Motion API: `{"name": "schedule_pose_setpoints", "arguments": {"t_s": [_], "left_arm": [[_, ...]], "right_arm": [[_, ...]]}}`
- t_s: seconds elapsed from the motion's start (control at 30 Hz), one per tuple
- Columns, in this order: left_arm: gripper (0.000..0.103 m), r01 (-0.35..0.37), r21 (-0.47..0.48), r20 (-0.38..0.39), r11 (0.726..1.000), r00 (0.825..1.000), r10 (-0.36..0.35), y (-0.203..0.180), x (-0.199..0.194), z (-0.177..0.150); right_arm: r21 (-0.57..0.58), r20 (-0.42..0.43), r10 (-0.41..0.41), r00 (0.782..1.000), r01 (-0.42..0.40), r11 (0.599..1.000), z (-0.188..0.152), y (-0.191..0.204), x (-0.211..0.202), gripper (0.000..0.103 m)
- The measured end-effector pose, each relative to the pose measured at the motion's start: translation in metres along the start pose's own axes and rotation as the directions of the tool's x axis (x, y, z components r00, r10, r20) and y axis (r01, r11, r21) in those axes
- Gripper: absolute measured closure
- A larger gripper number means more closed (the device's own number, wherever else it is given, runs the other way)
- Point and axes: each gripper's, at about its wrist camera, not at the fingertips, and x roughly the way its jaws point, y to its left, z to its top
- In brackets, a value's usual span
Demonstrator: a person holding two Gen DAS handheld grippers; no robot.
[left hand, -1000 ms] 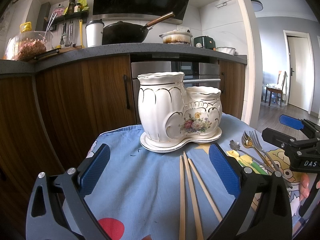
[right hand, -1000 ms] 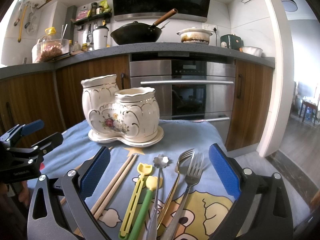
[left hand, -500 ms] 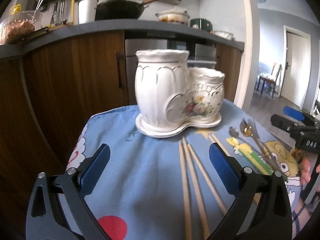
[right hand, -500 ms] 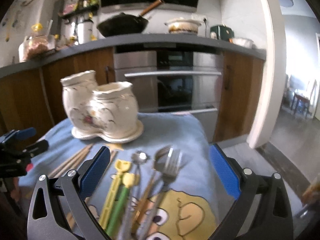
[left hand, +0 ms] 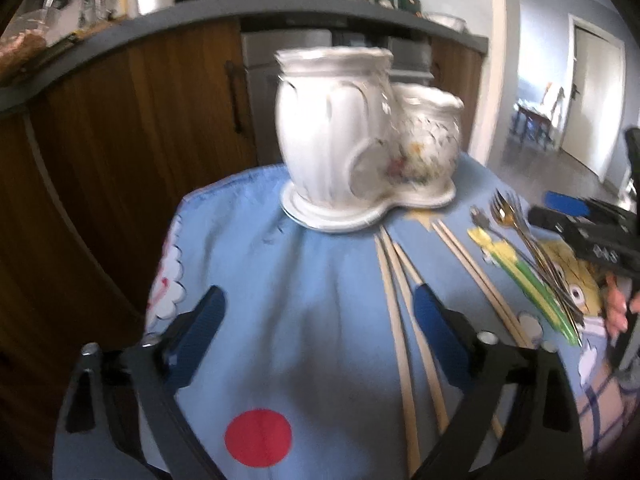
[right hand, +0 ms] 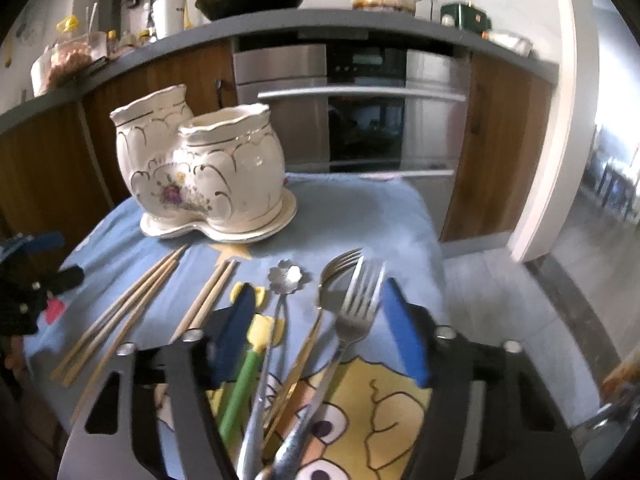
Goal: Organize utensils
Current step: 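Grasp the gold fork with right tool while left tool grasps a chopstick, then lift chopstick over tall pot with left tool while right carries fork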
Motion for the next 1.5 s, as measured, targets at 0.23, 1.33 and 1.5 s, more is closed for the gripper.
{"name": "schedule_pose_setpoints", "arguments": {"t_s": [0.23,1.33,1.5], "left_arm": [[0.051,0.137,-0.003,-0.122,0.991,0.983,-0.136,-0.005,0.011,-0.009],[0.097,0.139,0.087,-0.143,0.986,0.982,-0.126,-0.022,0.024,-0.01],[0.097,0.147,0.086,-0.085,0.985,0.987,-0.139,-0.018,0.006,-0.01]], "right_arm": [[0.009,-0.056,0.013,0.998,-0.012,1.0,0.007,0.0,0.016,0.071],[0.014,-0.009,0.025,1.0,-0.025,1.0,0.029,0.004,0.016,0.099],[-0.022,0.122,-0.003,0.993,0.006,1.0,0.037,0.013,-0.019,0.1]]}}
